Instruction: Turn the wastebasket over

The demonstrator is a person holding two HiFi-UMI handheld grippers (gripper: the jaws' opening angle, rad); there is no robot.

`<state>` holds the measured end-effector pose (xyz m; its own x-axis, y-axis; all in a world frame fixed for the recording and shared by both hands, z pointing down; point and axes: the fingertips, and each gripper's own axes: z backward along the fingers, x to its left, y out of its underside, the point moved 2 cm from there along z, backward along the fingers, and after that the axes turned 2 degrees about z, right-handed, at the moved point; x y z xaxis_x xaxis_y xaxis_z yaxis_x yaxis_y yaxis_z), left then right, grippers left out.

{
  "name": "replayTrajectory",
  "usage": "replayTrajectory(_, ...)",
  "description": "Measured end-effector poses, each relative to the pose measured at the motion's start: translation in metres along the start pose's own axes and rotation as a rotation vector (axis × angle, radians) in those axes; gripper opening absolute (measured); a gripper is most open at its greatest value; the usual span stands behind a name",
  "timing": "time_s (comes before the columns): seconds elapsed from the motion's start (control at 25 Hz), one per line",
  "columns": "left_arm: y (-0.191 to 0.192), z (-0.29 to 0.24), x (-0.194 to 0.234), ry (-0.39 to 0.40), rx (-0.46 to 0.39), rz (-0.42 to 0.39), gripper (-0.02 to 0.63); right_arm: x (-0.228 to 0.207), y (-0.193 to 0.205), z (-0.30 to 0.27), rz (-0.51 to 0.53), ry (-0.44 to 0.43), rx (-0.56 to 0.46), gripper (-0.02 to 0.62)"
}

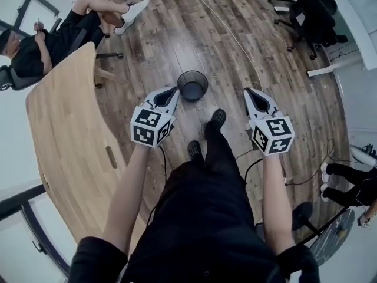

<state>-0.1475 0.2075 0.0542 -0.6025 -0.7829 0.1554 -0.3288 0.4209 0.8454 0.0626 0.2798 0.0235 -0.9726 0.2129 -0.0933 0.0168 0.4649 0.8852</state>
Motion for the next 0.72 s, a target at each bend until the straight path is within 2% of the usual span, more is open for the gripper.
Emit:
replayTrajectory(0.44, 0.020, -0.041, 0.032, -0.027, 0.089, 0.077, 0.017, -0.012, 0.014, -0.065, -0.032, -0.088, 0.065, 0.034)
replayTrajectory(0.72, 0.042, -0.081, 0.037, -0.008, 0.204, 0.132, 0.017, -0.030, 0.048, -0.124, -0.098, -0.170, 0.135, 0.034)
